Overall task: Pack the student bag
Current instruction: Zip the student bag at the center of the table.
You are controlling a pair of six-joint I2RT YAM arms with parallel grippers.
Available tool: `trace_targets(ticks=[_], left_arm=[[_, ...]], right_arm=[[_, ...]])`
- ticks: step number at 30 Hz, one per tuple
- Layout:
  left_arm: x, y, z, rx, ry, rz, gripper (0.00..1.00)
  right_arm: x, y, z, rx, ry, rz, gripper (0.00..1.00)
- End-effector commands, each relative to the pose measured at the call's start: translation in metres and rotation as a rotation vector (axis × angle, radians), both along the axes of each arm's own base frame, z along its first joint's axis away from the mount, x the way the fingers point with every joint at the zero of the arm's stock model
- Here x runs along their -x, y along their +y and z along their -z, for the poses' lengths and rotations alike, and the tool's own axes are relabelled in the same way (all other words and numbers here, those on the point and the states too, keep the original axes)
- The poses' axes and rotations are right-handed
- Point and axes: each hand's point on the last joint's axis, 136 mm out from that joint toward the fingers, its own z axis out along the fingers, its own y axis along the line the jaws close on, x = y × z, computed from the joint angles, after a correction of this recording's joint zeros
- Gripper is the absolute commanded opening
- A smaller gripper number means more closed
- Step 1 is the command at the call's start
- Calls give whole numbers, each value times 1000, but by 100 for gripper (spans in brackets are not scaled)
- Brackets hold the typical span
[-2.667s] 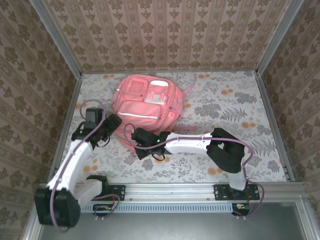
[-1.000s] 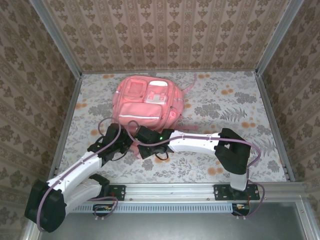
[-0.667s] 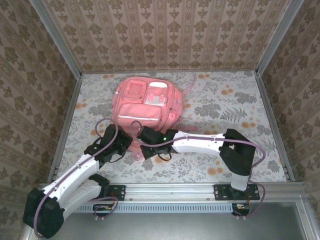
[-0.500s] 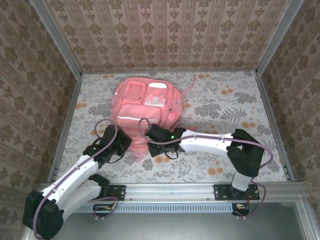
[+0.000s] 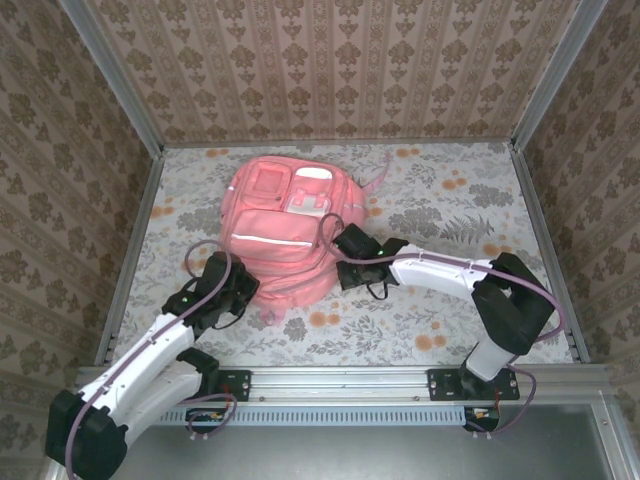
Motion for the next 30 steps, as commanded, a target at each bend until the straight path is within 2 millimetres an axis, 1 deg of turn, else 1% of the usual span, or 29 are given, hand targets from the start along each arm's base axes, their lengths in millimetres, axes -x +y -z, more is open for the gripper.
trace_targets(ticks=[1, 8, 13, 18, 21, 22, 23, 25, 26, 27, 28, 30], left_arm=[[5, 16, -2, -68, 5, -20, 0], [9, 16, -8, -64, -7, -4, 0], [9, 10, -10, -47, -15, 25, 0], [4, -1, -13, -26, -28, 61, 0], [-4, -16, -19, 3, -58, 95, 0], [-6, -21, -22, 5, -66, 111, 0], [-9, -24, -26, 1, -73, 124, 8], [-14, -31, -34, -21, -85, 160, 26], [-17, -33, -40, -33, -93, 173, 37], [-19, -33, -46, -55, -98, 187, 48], [-21, -31, -52, -87, -101, 203, 55], [-24, -28, -65, -147, -116, 231, 71]], right_arm=[[-33, -36, -3, 94, -90, 62, 0], [-88, -55, 1, 97, -135, 128, 0], [-117, -62, 4, 81, -127, 176, 0], [-129, -65, 7, 86, -118, 183, 0], [-132, -65, 6, 87, -120, 174, 0], [-133, -63, 4, 80, -121, 166, 3], [-132, -62, 1, 71, -122, 161, 11], [-131, -58, -9, 37, -134, 146, 23], [-129, -56, -15, 18, -143, 138, 29], [-126, -55, -23, -2, -156, 137, 36], [-123, -56, -32, -18, -170, 137, 45], [-116, -61, -48, -35, -200, 145, 55]])
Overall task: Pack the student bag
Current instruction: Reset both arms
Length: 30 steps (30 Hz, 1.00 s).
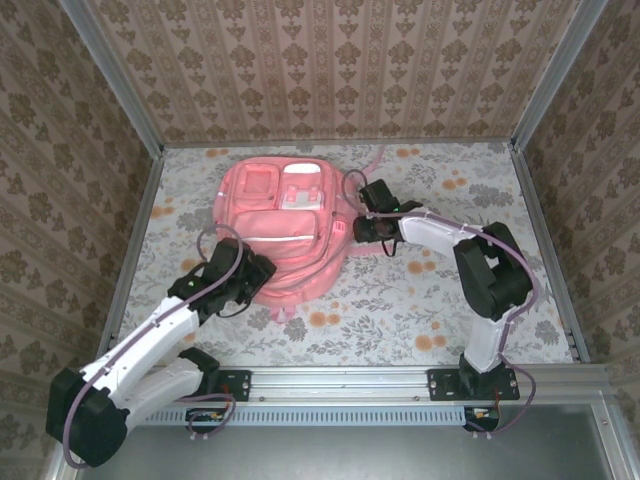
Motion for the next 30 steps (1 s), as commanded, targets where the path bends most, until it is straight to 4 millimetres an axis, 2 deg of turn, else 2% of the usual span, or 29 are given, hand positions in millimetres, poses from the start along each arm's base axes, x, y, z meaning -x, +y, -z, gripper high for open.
trace_targets(ticks=[1, 5, 7, 8, 10, 12, 14, 16, 18, 21, 24, 27, 30], left_arm=[[-14, 8, -37, -117, -106, 57, 80], [-22, 37, -62, -269, -152, 66, 100], [-30, 60, -72, -347, -167, 38, 100], [-36, 77, -75, -397, -177, 15, 100], [-43, 108, -78, -536, -193, -33, 100], [-53, 140, -80, -705, -217, -79, 100], [-66, 159, -76, -853, -246, -57, 100], [-78, 177, -66, -989, -251, -40, 100], [-85, 198, -48, -1034, -213, -96, 100], [-97, 213, -9, -968, -181, -130, 100], [-112, 211, 14, -979, -213, -86, 100], [-129, 205, 25, -989, -278, -44, 100], [-141, 201, 24, -1004, -361, -32, 100]], right_arm=[[5, -7, -54, -36, -127, 18, 59], [24, -38, -88, 7, -232, 75, 73], [34, -60, -104, 40, -293, 126, 83], [40, -72, -115, 48, -333, 148, 85], [50, -97, -126, 80, -396, 209, 97], [59, -122, -130, 117, -460, 266, 99], [68, -143, -128, 143, -504, 304, 100], [75, -166, -125, 181, -541, 364, 99], [79, -181, -117, 211, -571, 392, 100], [78, -199, -100, 262, -615, 429, 100], [68, -207, -77, 283, -617, 417, 100], [55, -218, -59, 282, -592, 470, 100], [39, -221, -55, 268, -619, 475, 100]])
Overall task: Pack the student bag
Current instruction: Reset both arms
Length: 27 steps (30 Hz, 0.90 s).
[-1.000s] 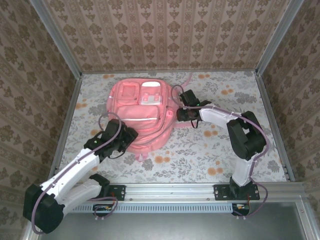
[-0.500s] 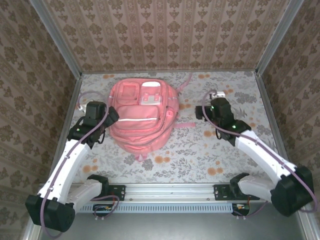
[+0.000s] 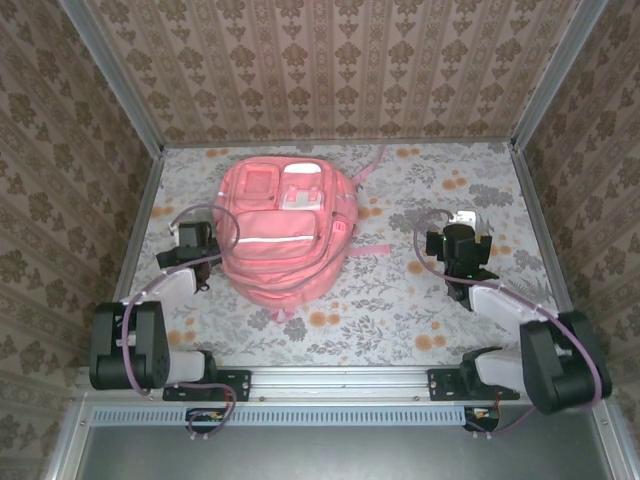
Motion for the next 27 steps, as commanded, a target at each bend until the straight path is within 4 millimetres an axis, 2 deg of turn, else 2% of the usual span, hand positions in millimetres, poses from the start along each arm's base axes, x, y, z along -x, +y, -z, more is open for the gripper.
trace_targets(ticks=[1, 4, 5, 8, 9, 12, 13, 17, 27], left_arm=[[-38, -10, -34, -40, -214, 104, 100], [-50, -19, -44, -53, -298, 177, 100], [-55, -23, -45, -60, -313, 207, 100], [-65, -38, -33, -47, -342, 296, 100], [-68, -43, -34, -53, -352, 326, 100], [-63, -49, -27, -29, -355, 363, 100], [-63, -53, -24, -23, -376, 398, 100], [-64, -53, -25, -7, -378, 403, 100], [-64, -53, -24, -6, -374, 405, 100]], right_arm=[[-26, -3, -25, -10, -160, -4, 100], [-37, -3, -31, -52, -242, -44, 100], [-41, -5, -17, -72, -217, -55, 100], [-48, -3, -8, -104, -180, -80, 100], [-48, 0, -7, -104, -195, -104, 100], [-44, 9, 1, -108, -250, -170, 100], [-43, 9, -3, -110, -269, -172, 100], [-48, 7, 3, -126, -202, -169, 100], [-49, 8, 2, -124, -210, -171, 99]])
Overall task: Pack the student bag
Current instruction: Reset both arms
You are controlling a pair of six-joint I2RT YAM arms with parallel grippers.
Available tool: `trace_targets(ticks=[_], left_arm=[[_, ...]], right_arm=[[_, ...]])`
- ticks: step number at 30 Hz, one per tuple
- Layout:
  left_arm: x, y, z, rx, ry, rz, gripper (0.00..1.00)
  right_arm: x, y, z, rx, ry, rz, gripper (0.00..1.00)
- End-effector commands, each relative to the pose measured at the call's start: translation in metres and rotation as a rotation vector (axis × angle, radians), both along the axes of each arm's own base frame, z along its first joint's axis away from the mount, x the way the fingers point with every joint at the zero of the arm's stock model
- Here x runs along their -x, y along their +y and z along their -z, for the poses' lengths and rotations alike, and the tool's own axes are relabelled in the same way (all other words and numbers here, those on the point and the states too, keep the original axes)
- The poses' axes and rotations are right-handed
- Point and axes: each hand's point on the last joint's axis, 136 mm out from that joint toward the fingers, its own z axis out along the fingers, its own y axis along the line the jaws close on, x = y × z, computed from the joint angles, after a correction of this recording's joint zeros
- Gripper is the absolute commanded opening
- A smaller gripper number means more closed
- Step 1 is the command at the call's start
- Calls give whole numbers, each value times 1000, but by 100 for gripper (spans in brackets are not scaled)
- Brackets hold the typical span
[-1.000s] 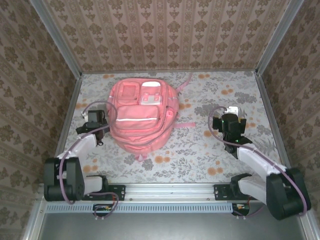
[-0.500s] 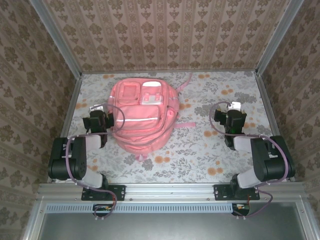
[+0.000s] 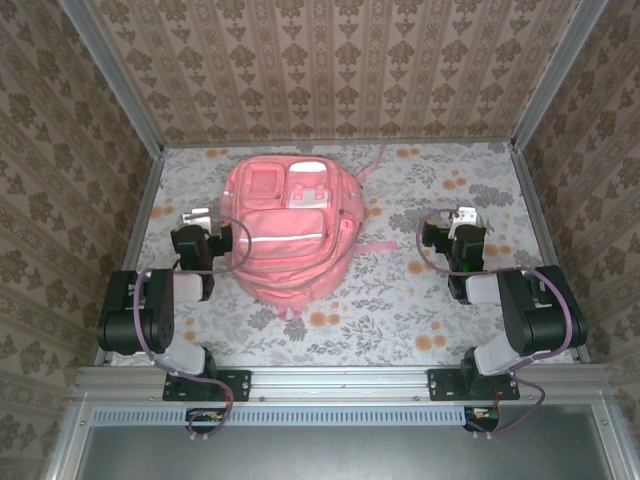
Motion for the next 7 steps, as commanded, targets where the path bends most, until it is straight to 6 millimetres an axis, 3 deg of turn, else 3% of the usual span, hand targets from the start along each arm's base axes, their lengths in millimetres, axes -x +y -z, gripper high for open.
trace_targets(ticks=[1, 7], left_arm=[[-4, -12, -8, 9, -39, 64, 100], [-4, -12, -8, 11, -39, 63, 100]], right_arm=[[-8, 2, -11, 3, -39, -19, 100], [-8, 2, -12, 4, -42, -20, 100]])
